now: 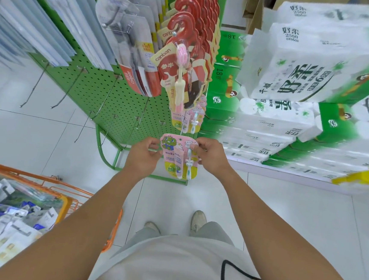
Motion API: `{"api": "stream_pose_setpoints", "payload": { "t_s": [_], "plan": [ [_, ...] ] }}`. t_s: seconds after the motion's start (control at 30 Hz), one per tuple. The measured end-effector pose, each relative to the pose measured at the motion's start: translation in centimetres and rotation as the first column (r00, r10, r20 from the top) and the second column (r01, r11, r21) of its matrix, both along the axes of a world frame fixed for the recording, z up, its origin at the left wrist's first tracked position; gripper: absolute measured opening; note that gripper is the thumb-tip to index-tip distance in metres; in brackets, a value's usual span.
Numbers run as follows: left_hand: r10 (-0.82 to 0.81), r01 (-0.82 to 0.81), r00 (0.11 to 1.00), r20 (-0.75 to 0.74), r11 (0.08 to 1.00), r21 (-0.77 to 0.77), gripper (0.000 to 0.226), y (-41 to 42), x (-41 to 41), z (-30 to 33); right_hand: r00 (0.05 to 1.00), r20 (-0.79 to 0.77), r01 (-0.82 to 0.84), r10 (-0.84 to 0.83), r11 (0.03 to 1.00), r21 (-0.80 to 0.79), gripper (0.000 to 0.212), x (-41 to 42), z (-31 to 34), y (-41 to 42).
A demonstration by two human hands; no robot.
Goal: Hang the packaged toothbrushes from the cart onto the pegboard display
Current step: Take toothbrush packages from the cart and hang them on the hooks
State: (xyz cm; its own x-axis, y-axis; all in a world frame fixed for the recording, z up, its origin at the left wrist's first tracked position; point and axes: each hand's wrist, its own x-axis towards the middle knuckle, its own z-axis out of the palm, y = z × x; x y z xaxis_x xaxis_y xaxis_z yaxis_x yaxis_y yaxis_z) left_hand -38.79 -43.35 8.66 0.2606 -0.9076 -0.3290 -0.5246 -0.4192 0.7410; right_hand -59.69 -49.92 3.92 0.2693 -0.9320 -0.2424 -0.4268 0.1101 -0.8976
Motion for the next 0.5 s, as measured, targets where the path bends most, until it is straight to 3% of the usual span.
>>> {"api": "stream_pose_setpoints", "payload": {
  "t_s": [0.3,0.5],
  "plan": [
    [0.034,-0.034,0.999,0.007,0.999,0.016,0.023,1.9,0.8,-0.4,1.000,0.006,0.011,-0.011,1.000,0.025,0.019,0.3,-1.3,0.0],
    [0.103,-0.102,0.995,-0.009,0.994,0.042,0.016,2.6,1.7,-0.2,0.994,-0.053,0.093,-0.094,0.996,-0.010,0.026,1.1,-1.2,-1.7]
  ]
}}
